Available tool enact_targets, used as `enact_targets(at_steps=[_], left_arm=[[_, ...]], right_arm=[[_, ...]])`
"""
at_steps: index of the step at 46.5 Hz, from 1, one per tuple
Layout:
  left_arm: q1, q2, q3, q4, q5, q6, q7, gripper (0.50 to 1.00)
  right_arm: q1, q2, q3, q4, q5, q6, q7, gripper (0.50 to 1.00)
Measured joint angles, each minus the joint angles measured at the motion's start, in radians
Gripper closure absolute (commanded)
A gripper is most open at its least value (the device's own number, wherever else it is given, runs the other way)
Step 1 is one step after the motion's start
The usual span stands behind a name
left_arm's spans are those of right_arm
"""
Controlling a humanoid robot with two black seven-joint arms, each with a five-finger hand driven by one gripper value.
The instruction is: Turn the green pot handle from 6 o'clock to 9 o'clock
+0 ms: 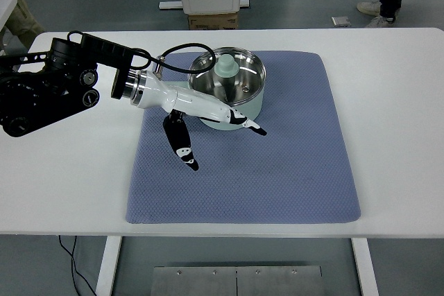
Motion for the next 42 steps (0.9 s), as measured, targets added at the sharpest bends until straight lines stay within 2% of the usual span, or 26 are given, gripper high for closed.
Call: enact_targets(at_steps=[19, 27, 34, 42], left_arm=[[0.001, 0.0, -0.031, 0.011, -0.287, 0.061, 0.0, 0.5], [0.006, 0.005, -0.031, 0.018, -0.462, 0.111, 0.026, 0.5], [0.012, 0.004, -0.031, 0.055, -0.612, 0.179, 0.028, 0.5], [0.035, 0.007, -0.03, 0.107, -0.745, 0.193, 0.028, 0.5]], right_arm=[[0.0, 0.0, 0.0, 0.0, 0.0, 0.0, 0.0, 0.5], [0.0, 0.0, 0.0, 0.0, 0.0, 0.0, 0.0, 0.5], [0.0, 0.0, 0.0, 0.0, 0.0, 0.0, 0.0, 0.5], [0.0, 0.0, 0.0, 0.0, 0.0, 0.0, 0.0, 0.5]])
